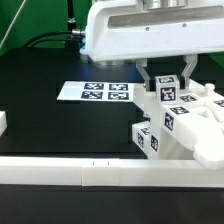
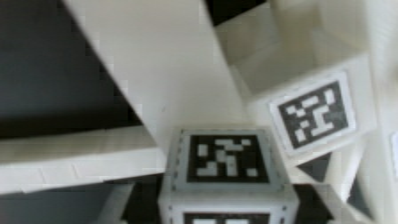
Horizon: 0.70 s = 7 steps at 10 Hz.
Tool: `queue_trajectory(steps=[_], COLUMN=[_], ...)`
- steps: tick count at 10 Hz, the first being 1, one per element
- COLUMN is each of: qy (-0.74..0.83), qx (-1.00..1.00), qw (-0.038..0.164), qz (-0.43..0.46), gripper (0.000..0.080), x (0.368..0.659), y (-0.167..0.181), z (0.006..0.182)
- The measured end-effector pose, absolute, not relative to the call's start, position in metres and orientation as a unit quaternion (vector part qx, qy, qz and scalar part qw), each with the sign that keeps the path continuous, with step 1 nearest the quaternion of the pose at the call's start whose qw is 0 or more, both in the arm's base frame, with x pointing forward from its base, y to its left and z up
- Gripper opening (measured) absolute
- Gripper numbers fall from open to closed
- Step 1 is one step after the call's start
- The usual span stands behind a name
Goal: Assemble chair
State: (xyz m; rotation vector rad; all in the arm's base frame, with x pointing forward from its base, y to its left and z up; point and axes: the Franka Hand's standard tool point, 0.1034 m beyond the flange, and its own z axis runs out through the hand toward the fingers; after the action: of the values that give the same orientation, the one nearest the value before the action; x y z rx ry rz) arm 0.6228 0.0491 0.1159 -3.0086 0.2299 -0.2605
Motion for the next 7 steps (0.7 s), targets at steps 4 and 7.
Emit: queue_trajectory(steps=[4, 7], qy=[0.207, 0.320], qx=[-0.973, -0.941], qw=[0.070, 0.086], qz=[-0.079, -0.069], gripper=[0.0284, 0.0284], x=[0.6230, 0.6226], y=[0.0482, 0.0495], z=[0.1156, 0.1157])
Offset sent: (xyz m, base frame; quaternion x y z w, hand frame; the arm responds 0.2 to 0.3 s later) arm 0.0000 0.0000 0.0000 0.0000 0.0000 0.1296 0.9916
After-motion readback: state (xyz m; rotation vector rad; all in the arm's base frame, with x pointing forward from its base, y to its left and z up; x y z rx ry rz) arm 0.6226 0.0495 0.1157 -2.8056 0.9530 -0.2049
